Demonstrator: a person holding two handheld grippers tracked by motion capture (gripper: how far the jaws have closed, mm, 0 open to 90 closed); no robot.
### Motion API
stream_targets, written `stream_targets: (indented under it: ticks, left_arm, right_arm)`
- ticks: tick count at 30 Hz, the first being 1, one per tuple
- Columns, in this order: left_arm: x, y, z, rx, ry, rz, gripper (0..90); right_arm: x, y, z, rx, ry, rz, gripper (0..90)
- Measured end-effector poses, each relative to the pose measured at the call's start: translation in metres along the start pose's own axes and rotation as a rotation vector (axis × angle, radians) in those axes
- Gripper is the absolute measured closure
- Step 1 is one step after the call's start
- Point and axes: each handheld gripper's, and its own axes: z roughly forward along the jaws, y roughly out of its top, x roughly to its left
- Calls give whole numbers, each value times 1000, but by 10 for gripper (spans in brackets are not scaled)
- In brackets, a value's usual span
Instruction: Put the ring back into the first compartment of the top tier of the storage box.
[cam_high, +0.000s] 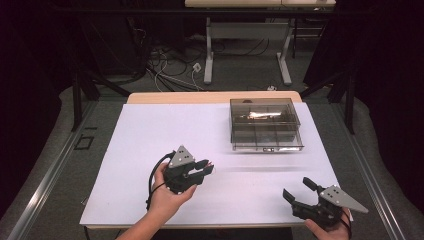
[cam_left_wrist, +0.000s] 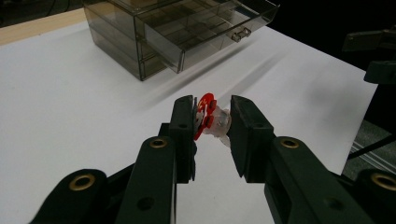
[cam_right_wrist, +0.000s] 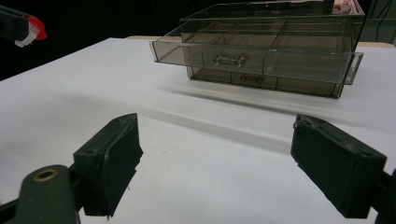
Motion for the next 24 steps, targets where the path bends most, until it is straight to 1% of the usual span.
stream_targets:
  ticks: [3,12,16,17,18,22,23,24]
  left_arm:
    - [-1,6,2,2,-4,0,718]
    - [-5,27,15,-9,-10,21,718]
    - [-7,36,20,7,-4,35,718]
    - [-7,37,22,3,-5,31,718]
    - [-7,40,24,10,-7,32,718]
    - [-9,47,30,12,-5,33,718]
    - [-9,49,31,10,-4,41,718]
    - [-10,51,33,8,-3,33,718]
  right_arm:
    - [0,0,0,-1,2,0,152]
    - [0,0,-1,3,6,7,152]
    - [1,0,-1,4,7,8,152]
    - [1,0,-1,4,7,8,152]
    - [1,0,-1,5,6,8,152]
    - [1,0,-1,4,9,9,152]
    - [1,0,-1,5,9,10,152]
    - [1,0,-1,5,9,10,152]
